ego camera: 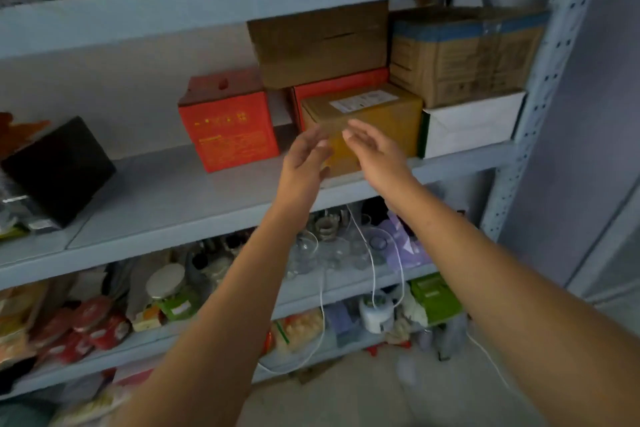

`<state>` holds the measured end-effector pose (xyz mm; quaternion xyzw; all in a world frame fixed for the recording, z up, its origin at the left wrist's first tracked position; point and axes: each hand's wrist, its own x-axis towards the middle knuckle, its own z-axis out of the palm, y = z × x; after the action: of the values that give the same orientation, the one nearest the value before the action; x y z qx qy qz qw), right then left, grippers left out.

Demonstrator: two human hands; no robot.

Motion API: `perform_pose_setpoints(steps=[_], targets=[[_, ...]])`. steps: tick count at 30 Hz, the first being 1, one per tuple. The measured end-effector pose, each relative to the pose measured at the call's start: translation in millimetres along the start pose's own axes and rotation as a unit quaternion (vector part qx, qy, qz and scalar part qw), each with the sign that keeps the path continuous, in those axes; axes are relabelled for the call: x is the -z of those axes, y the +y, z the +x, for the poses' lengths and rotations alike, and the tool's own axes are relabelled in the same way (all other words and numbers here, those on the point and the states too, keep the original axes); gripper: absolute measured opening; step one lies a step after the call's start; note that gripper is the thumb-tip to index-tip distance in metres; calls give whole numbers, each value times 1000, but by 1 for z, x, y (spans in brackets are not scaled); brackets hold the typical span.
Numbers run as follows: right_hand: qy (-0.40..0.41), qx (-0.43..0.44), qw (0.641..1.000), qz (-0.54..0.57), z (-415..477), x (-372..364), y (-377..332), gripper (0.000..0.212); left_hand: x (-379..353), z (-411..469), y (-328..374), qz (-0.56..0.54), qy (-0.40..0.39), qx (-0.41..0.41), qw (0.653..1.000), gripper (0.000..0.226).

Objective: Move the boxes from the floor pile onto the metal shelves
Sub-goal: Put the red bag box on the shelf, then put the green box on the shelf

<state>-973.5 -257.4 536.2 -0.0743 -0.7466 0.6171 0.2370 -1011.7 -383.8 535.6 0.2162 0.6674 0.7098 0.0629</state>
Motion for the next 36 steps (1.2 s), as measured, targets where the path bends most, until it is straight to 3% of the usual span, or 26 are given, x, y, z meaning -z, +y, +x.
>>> perform_pose_setpoints(steps=[5, 12, 19, 28, 36], targets=[[67, -23, 997, -20, -34, 57, 26, 41, -45, -16, -34, -24, -62, 29, 997, 31], [192, -120, 972, -56, -94, 114, 89, 39, -119, -45, -106, -64, -157, 101, 980, 27], [283, -218, 929, -94, -190, 167, 140, 34, -180, -101, -152, -128, -225, 238, 936, 18], [320, -292, 898, -67, -247, 215, 188, 35, -230, -148, -212, -74, -291, 333, 894, 23], [348, -350, 869, -17, -296, 316, 244, 40, -320, -188, -257, -18, -316, 393, 863, 25]])
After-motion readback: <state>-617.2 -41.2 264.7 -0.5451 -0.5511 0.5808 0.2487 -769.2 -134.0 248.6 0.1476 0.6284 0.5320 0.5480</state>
